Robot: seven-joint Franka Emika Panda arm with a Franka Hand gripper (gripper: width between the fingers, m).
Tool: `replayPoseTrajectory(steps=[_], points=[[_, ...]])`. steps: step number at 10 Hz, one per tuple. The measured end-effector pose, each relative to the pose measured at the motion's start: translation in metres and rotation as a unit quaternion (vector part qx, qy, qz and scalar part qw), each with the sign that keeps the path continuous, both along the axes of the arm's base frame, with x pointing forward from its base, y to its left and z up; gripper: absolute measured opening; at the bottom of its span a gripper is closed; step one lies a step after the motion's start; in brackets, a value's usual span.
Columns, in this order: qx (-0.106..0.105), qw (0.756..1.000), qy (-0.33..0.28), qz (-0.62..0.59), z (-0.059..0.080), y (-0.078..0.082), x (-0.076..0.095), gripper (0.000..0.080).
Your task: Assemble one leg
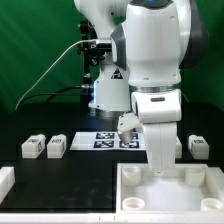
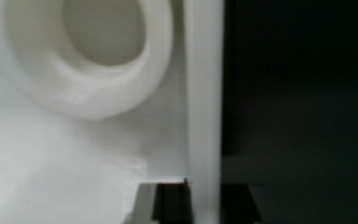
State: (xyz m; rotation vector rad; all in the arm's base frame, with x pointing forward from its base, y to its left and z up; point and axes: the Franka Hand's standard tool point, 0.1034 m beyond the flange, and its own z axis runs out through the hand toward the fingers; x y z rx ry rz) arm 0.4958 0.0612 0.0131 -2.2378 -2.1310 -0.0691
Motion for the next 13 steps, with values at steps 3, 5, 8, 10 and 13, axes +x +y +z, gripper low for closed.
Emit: replayPoseTrajectory(steps=[3,5,8,10,13], points=[[0.000,1.000,0.000,0.001,0.0000,-0.0014,-0.0004,0.0061],[0.000,1.000,0.001,0.000,-0.0004,-0.0022,-0.0006,0.0239],[0.000,1.000,0.001,-0.001,-0.0005,-0.0029,-0.0005,0.0556],[0.000,1.000,0.001,-0.001,-0.0005,-0.0033,-0.0005,0.0620],[0.000,1.000,0.001,-0.002,-0.0006,-0.0037,-0.0005,0.0649]])
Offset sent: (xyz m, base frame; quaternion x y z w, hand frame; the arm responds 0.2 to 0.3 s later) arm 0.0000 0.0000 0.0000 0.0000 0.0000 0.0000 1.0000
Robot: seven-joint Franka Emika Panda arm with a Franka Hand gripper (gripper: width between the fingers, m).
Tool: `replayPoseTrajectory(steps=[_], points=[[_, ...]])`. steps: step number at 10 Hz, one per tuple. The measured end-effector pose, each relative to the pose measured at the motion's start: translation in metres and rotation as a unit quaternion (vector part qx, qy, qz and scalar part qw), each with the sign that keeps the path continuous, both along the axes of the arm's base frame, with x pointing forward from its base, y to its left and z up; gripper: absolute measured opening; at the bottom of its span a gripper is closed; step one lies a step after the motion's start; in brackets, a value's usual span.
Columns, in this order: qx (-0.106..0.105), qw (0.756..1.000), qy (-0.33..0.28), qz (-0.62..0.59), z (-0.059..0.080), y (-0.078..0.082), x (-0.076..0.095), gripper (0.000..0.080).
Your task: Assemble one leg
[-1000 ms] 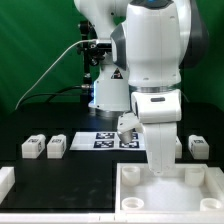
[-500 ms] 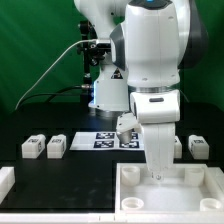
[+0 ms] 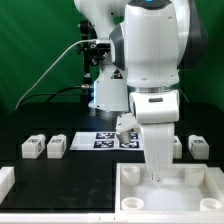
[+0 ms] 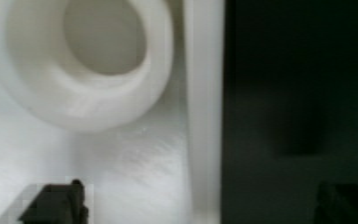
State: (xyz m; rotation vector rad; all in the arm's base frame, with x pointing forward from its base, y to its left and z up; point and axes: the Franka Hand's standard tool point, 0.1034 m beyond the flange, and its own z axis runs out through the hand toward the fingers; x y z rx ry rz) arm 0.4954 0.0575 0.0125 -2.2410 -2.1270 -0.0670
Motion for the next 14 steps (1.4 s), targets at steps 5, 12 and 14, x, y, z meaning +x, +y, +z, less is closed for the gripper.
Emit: replayPoseTrajectory(steps=[5,12,14], points=[[0.000,0.997,-0.002,-0.078,0.011,0.003,0.001,0.0649],[0.020,0.858,0.030,-0.513,0.046,0.080,-0.045,0.0649],[0.024,0.803,0.043,-0.593,0.046,0.086,-0.046,0.0649]])
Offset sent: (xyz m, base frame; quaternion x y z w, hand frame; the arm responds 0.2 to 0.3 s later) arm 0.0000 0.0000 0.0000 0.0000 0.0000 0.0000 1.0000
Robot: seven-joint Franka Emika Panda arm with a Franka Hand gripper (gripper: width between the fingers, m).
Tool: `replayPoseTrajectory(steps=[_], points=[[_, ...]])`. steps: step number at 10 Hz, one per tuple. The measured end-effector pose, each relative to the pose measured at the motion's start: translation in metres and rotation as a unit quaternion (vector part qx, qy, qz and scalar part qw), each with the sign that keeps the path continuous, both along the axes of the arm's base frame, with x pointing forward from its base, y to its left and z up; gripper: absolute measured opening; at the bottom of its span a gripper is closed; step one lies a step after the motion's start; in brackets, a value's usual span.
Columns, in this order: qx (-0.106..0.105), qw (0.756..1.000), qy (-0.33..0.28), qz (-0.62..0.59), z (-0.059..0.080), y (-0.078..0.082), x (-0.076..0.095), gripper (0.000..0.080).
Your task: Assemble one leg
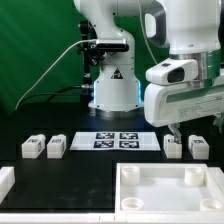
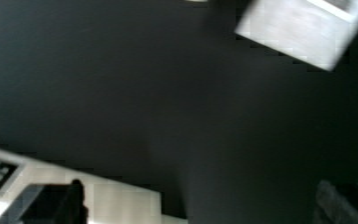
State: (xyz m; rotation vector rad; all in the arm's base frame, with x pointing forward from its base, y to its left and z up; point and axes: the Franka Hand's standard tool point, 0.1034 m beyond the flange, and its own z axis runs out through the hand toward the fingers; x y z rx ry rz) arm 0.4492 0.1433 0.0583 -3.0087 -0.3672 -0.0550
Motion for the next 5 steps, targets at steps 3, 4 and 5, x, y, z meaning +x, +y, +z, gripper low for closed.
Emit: replayPoseTrajectory(steps=[3,4,5], points=[[-0.003,0.999,0.032,-0.021,-0.002,0.002,-0.005,0.0649],[0.003,0.995,0.065,-0.071,-0.007,0.007,-0.014,0.0649],[-0.005,0.988,0.132,-0.079,-0.010,0.013,-0.026,0.0649]])
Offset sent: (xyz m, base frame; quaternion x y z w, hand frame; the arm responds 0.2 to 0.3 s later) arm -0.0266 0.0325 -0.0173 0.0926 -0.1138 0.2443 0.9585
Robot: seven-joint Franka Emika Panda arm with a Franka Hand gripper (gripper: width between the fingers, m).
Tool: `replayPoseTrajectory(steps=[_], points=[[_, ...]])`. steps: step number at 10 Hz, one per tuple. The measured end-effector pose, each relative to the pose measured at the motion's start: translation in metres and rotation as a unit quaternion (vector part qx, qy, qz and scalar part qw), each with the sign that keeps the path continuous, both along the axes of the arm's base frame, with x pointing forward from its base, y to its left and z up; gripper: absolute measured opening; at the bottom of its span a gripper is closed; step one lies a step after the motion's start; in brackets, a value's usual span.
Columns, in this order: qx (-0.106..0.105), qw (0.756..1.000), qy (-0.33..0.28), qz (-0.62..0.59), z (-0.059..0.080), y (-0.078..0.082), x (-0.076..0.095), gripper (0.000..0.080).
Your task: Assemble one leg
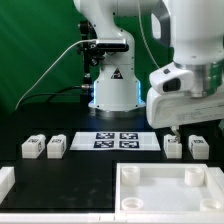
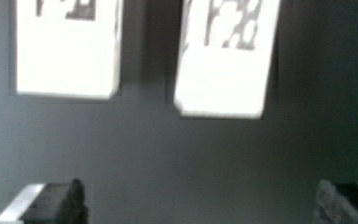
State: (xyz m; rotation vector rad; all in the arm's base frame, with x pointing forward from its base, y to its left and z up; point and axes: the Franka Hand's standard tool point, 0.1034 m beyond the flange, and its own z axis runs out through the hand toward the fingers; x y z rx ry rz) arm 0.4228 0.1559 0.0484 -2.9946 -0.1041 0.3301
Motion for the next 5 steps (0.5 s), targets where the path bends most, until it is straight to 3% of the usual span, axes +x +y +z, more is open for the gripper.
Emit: replayPoseTrajectory(steps=[2,4,5], points=[[0.000,0.991,0.131,0.000,-0.005,0.007,-0.004,0.0649],[-0.001,0.979,0.202,0.015,-0.019,0.011,-0.009,0.0649],[-0.003,0.968,0.248,0.022,-0.016,0.010,-0.016,0.0649]])
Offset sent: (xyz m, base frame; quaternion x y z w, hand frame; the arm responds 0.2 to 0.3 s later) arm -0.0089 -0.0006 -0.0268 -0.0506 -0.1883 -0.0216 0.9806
